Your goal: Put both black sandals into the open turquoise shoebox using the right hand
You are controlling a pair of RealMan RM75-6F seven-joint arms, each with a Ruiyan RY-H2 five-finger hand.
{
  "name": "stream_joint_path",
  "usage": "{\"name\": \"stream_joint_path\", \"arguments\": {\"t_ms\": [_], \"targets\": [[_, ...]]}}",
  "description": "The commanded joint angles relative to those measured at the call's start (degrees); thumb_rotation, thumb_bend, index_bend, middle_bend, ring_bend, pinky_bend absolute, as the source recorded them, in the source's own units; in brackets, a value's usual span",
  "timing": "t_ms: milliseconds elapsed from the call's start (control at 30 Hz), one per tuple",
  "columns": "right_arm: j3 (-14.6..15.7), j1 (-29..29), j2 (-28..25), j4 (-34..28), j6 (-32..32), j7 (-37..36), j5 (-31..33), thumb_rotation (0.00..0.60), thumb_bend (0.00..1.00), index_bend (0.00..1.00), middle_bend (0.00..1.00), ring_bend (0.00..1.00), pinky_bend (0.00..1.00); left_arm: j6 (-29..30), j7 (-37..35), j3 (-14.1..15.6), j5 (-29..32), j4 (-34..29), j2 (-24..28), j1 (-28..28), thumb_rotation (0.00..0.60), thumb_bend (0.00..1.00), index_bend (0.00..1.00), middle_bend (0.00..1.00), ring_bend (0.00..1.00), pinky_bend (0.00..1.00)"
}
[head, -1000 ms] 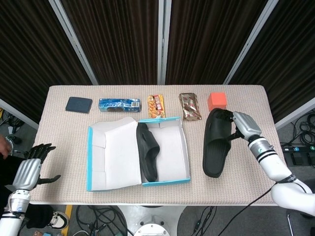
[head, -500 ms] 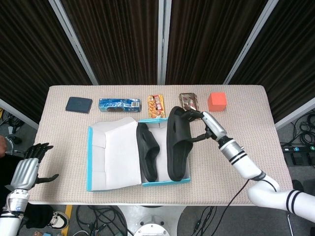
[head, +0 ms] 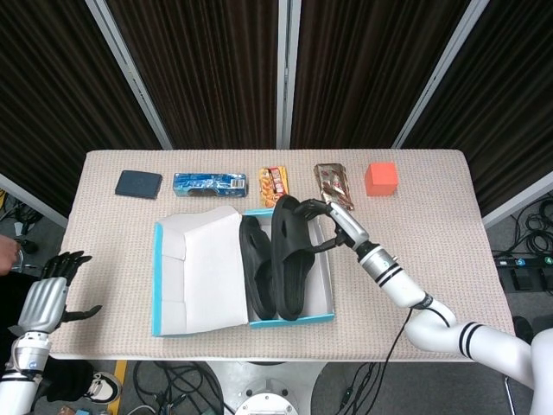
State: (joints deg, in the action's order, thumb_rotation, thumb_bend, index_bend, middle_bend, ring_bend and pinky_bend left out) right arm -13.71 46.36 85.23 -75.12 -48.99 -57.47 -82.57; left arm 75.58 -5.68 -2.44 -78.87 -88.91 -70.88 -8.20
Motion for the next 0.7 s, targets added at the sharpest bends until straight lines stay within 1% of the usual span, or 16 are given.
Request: {"name": "stream_joint_path", "arguments": {"t_ms": [33,333,567,700], "targets": [[0.89,0.74,1.25,2.22,0.32,-1.61,-1.06,0.6,0.1,0.57,0.53,0.3,0.38,-0.11,-0.1,-0.01,0.09,0.25,-0.14,-0.02,0.6,0.09,0.16,0.09,0.03,0.04],[2.64,2.56,3.28,7.87,1.36,-5.25,-3.03,0.6,0.1,0.58,0.53,0.3,0.38,-0.58,-0.26,-0.08,0.35,1.03,-0.62,-0.16,0.6,0.09,0.16,0.09,0.03,0.04],[5.28,4.57,3.83,12.07,3.71,-8.16,-5.38,0.6,0.1,0.58,0.53,0.3,0.38,-0.94,-0.34,-0.26,0.82,1.52,-0.91,-0.26,0.6,0.09,0.16,0.09,0.03,0.04],[6.21,5.44,4.47,14.05,4.05,-9.41,-6.19,0.6,0.11,0.58,0.53,0.3,0.38,-1.15,-0.33,-0.28,1.01,1.92,-1.18,-0.29,0.6,0.09,0.16,0.09,0.03,0.04]]}}
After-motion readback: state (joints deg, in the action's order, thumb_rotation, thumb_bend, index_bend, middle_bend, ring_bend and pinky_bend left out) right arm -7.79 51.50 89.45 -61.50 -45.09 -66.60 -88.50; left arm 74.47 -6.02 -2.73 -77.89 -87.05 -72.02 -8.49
